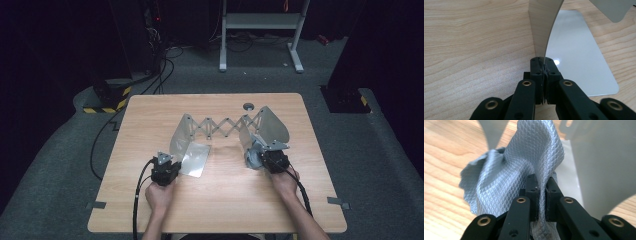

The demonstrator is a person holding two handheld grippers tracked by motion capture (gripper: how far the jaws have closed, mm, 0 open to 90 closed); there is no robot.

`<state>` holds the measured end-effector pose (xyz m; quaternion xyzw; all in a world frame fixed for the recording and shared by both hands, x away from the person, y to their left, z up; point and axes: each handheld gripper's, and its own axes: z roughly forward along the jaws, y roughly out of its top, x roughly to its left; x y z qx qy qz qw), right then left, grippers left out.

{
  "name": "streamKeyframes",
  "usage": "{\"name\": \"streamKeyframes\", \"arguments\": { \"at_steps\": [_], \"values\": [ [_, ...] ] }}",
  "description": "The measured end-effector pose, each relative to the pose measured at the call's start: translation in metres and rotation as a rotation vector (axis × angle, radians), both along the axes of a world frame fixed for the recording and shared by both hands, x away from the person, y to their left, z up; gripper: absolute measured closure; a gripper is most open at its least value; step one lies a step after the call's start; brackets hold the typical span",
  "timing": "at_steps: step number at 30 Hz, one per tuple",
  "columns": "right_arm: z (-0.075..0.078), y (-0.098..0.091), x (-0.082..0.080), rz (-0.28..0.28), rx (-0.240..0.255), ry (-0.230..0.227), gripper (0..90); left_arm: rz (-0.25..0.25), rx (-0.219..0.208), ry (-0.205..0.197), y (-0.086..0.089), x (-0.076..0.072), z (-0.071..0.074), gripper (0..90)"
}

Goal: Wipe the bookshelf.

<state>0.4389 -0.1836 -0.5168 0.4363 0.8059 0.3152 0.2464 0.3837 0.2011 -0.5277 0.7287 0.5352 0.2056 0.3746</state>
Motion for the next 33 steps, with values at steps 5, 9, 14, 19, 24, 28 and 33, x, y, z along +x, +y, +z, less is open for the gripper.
{"name": "streamKeyframes", "arguments": {
  "at_steps": [5, 9, 14, 19, 24, 28, 33],
  "values": [
    [0.0, -0.003, 0.001, -0.011, 0.015, 0.004, 84.5, 0.0, 0.0, 0.0, 0.0, 0.0, 0.0, 87.5],
    [0.001, -0.016, 0.006, -0.068, 0.022, 0.011, 84.6, 0.0, 0.0, 0.0, 0.0, 0.0, 0.0, 87.5],
    [0.001, -0.024, 0.005, -0.089, 0.02, 0.009, 84.6, 0.0, 0.0, 0.0, 0.0, 0.0, 0.0, 87.5],
    [-0.001, -0.014, -0.004, -0.038, 0.042, 0.012, 84.5, 0.0, 0.0, 0.0, 0.0, 0.0, 0.0, 87.5],
    [-0.001, -0.003, -0.009, 0.006, 0.037, 0.009, 84.5, -0.001, -0.002, 0.001, 0.0, 0.0, 0.0, 87.5],
    [0.0, -0.009, -0.006, -0.022, 0.025, 0.008, 84.5, -0.001, -0.004, 0.002, 0.001, 0.0, 0.0, 87.5],
    [0.001, -0.026, -0.001, -0.083, 0.029, 0.014, 84.5, -0.002, -0.002, 0.002, 0.0, 0.0, 0.0, 87.5]
  ]
}}
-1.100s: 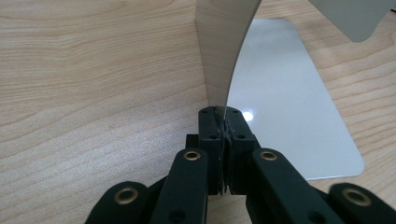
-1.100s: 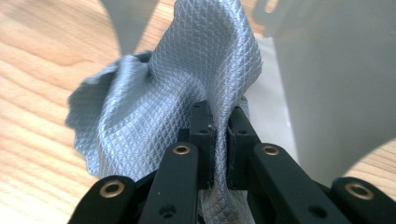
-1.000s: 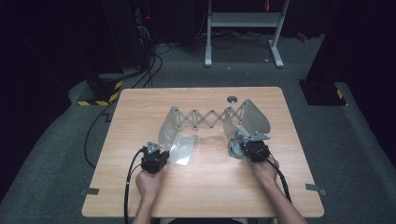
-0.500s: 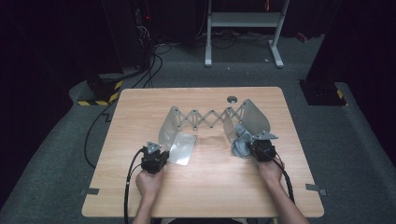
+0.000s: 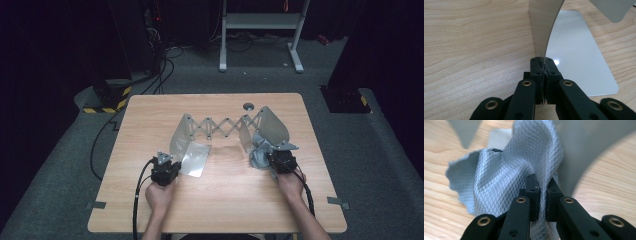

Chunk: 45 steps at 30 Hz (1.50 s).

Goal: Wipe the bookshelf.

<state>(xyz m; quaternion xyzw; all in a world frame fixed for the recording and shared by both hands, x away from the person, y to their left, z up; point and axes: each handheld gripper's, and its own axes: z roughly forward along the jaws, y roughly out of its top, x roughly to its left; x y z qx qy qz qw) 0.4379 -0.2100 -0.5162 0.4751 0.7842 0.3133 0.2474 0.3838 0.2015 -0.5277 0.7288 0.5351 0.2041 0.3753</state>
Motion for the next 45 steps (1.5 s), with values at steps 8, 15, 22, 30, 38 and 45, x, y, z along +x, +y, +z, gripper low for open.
{"name": "streamKeyframes", "arguments": {
  "at_steps": [8, 15, 22, 30, 38, 45],
  "values": [
    [0.0, -0.002, -0.007, 0.011, -0.002, 0.001, 84.5, 0.001, 0.0, -0.001, 0.0, 0.0, 0.0, 87.5],
    [-0.001, 0.016, -0.024, 0.093, 0.01, -0.003, 84.5, 0.001, 0.0, 0.0, 0.0, 0.0, 0.0, 87.5],
    [-0.001, 0.011, -0.027, 0.084, 0.011, -0.004, 84.5, 0.001, 0.0, -0.001, 0.0, 0.0, 0.0, 87.5],
    [-0.001, -0.011, -0.026, 0.003, 0.017, -0.001, 84.5, 0.001, 0.0, 0.0, 0.0, 0.0, 0.0, 87.5],
    [-0.002, -0.004, -0.036, 0.055, 0.022, -0.001, 84.5, 0.001, 0.001, -0.001, 0.0, 0.0, 0.0, 87.4],
    [-0.002, 0.017, -0.044, 0.13, 0.019, -0.002, 84.5, 0.001, 0.001, -0.001, 0.0, 0.0, 0.0, 87.4]
  ]
}}
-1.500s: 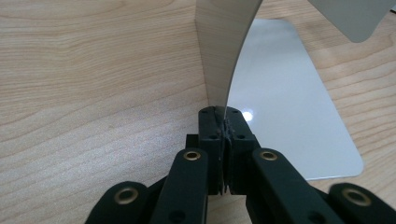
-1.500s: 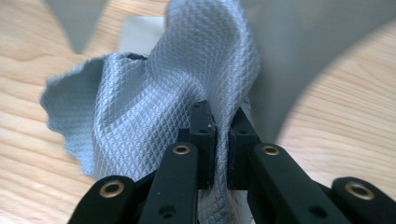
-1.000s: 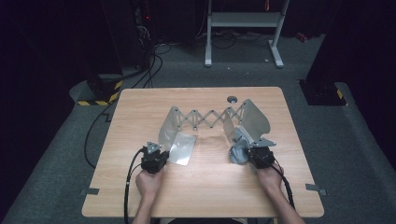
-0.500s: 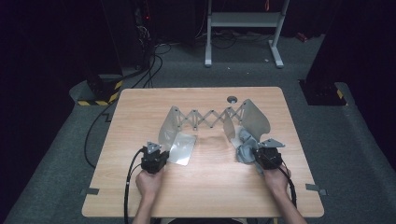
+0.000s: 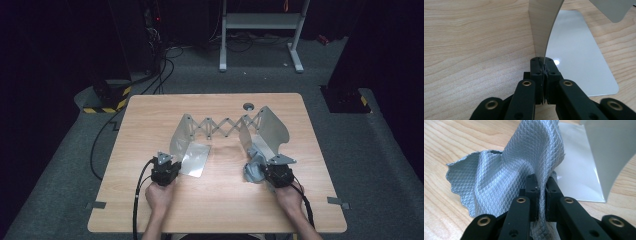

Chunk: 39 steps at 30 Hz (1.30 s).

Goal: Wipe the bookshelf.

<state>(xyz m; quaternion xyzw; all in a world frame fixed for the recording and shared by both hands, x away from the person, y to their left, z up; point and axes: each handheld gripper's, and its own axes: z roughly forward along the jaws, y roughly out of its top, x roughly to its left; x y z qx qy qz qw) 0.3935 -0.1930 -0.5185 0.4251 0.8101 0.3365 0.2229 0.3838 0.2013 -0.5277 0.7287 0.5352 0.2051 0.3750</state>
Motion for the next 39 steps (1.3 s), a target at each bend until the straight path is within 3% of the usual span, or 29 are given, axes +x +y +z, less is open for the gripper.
{"name": "streamKeyframes", "arguments": {
  "at_steps": [6, 15, 21, 27, 33, 39],
  "values": [
    [0.0, -0.011, -0.001, -0.031, 0.01, 0.007, 84.5, 0.0, -0.002, 0.001, 0.0, 0.0, 0.0, 87.4],
    [0.002, -0.052, 0.002, -0.159, 0.02, 0.016, 84.5, -0.001, -0.002, 0.001, 0.0, 0.0, 0.0, 87.4],
    [0.006, -0.074, 0.011, -0.237, 0.041, 0.017, 84.5, 0.0, -0.001, 0.001, 0.0, 0.0, 0.0, 87.4],
    [0.01, -0.081, 0.027, -0.286, 0.063, 0.013, 84.4, -0.001, -0.002, 0.001, 0.0, 0.0, 0.0, 87.4],
    [0.012, -0.078, 0.042, -0.29, 0.075, 0.01, 84.3, -0.001, -0.008, 0.003, 0.001, 0.0, 0.0, 87.4],
    [0.004, -0.073, 0.047, -0.251, 0.078, 0.048, 84.7, -0.002, -0.009, 0.004, 0.001, 0.0, 0.0, 87.5]
  ]
}}
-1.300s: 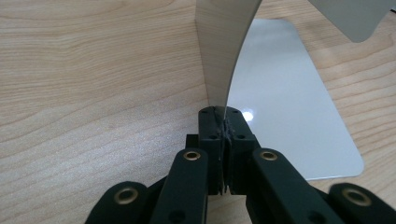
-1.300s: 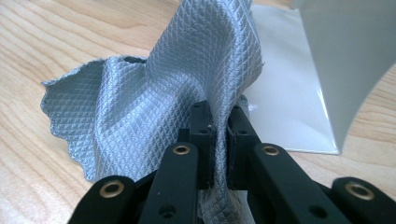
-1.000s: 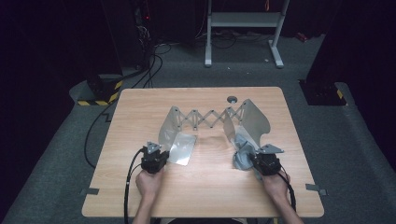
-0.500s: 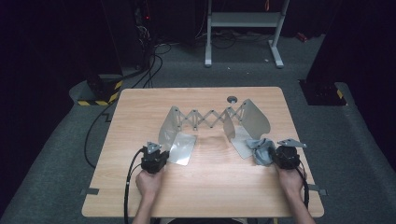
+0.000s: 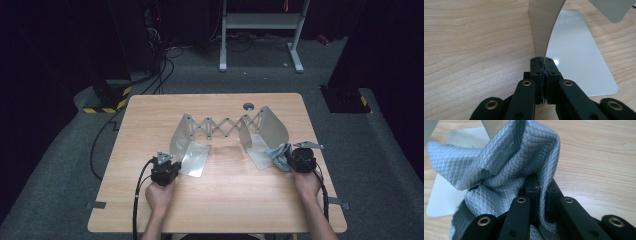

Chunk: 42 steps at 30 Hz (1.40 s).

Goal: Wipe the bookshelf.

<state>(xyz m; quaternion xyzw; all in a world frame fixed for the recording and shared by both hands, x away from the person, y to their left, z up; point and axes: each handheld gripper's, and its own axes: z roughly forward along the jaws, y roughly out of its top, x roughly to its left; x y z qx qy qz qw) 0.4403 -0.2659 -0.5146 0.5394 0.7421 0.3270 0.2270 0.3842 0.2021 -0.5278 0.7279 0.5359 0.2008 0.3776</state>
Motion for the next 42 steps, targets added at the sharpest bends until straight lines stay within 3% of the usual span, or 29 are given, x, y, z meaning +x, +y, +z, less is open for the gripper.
{"name": "streamKeyframes", "arguments": {
  "at_steps": [10, 13, 29, 42],
  "values": [
    [0.001, 0.018, -0.01, 0.099, -0.011, 0.019, 84.8, 0.0, -0.004, 0.003, 0.0, 0.0, 0.0, 87.5],
    [0.002, 0.018, -0.011, 0.095, 0.006, 0.012, 84.8, 0.0, -0.005, 0.002, 0.0, 0.0, 0.0, 87.5],
    [0.048, 0.01, -0.015, 0.097, 0.107, -0.145, 84.8, 0.0, -0.004, 0.003, 0.0, 0.0, 0.0, 87.4],
    [0.078, 0.009, -0.024, 0.12, 0.121, -0.24, 84.8, 0.0, -0.002, 0.001, 0.0, 0.0, 0.0, 87.4]
  ]
}}
